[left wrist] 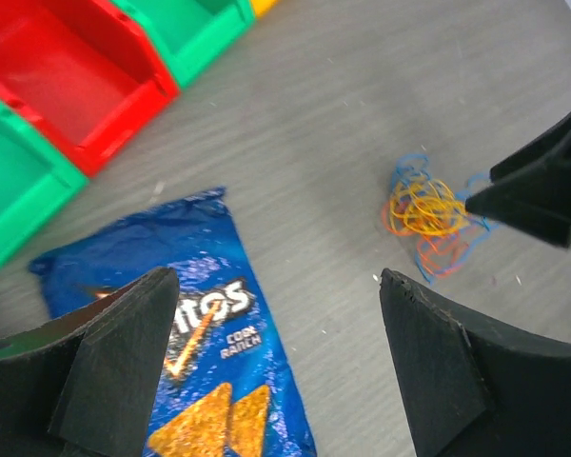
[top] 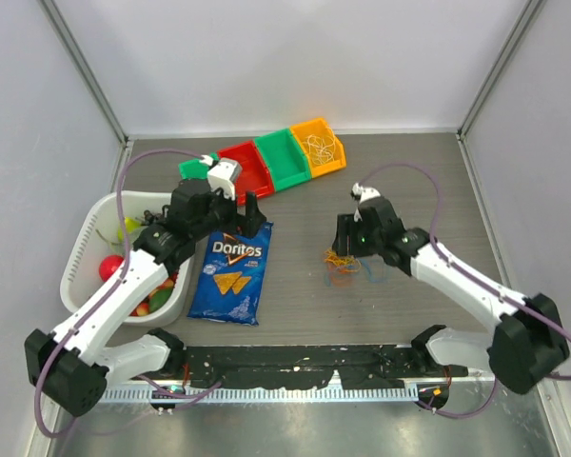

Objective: Untangle the cables

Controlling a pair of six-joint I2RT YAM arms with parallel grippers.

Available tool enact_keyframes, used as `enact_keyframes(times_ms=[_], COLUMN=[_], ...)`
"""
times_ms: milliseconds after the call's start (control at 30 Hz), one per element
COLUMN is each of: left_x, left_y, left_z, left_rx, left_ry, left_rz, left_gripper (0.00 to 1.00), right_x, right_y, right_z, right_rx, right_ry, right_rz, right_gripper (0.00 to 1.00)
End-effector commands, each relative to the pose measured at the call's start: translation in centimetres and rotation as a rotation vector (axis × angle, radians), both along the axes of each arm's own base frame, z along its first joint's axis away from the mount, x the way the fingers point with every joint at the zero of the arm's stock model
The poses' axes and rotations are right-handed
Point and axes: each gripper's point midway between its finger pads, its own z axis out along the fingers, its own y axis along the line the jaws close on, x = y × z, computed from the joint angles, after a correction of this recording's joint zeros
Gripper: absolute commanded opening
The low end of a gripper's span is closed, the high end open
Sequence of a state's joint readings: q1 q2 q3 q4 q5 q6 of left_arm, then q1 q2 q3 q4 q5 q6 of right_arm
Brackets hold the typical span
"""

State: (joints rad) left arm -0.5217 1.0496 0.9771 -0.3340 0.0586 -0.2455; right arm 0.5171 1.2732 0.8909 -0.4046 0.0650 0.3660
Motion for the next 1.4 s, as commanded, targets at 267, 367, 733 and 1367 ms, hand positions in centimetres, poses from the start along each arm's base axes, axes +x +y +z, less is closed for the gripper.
enact_keyframes(times_ms=[267, 367, 733, 1367], left_x=[-2.9, -2.4, 0.8, -3.4], left_y=[-12.1, -14.9, -15.7, -15.3], left_z=[-2.3, -2.8, -5.2, 3.7], left_rx=[-0.354, -0.434, -0.342, -0.49], left_ry=[0.393, 0.575, 0.553, 0.093], left_rz=[-0.386, -0.393, -0.348, -0.527], left_gripper=[0.86, 0.82, 0.61, 0.76], right_x=[-1.8, -1.6, -2.1, -7.0], right_y=[1.9, 3.0, 3.8, 6.7], right_z=[-1.0, -1.8, 2.3, 23.8], right_rx=[0.103, 0.137, 0.194, 0.645], right_ry=[-0.075, -0.066, -0.137, -0.417], right_rz=[0.132, 0.16, 0.161, 0.35], right_gripper=[0.53, 0.42, 0.01, 0.01])
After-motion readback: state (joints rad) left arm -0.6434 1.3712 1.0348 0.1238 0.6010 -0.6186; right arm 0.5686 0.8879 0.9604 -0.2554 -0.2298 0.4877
